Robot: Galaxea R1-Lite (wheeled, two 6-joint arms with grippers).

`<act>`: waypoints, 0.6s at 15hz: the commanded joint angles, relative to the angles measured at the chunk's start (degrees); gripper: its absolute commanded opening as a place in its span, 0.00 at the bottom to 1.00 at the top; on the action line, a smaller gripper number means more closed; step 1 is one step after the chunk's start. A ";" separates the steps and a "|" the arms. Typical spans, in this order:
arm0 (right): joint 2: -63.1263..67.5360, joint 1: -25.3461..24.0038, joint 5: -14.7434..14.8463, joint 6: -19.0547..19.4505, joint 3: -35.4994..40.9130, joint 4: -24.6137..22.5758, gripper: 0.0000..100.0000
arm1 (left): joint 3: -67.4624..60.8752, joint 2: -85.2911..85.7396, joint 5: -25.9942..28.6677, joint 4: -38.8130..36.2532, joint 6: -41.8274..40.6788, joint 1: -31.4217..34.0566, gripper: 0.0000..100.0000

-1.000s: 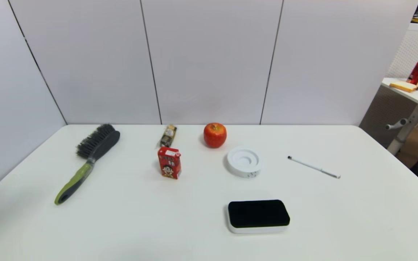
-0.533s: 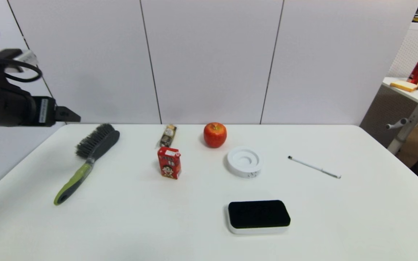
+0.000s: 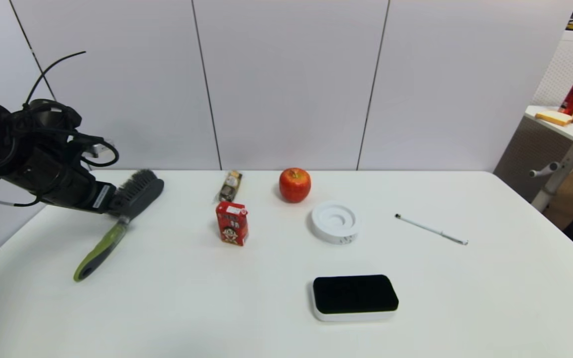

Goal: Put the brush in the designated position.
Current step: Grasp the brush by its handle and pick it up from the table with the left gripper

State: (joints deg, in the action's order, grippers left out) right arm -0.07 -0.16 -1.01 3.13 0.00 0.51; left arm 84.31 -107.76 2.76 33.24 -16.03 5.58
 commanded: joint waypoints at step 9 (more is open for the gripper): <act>0.07 -0.11 -0.04 0.03 0.09 0.02 1.00 | 9.73 -11.41 -3.37 7.45 -5.41 0.39 1.00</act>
State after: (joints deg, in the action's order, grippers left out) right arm -0.07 -0.16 -1.04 3.11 0.00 0.52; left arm 93.18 -118.33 -0.44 40.29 -21.60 6.63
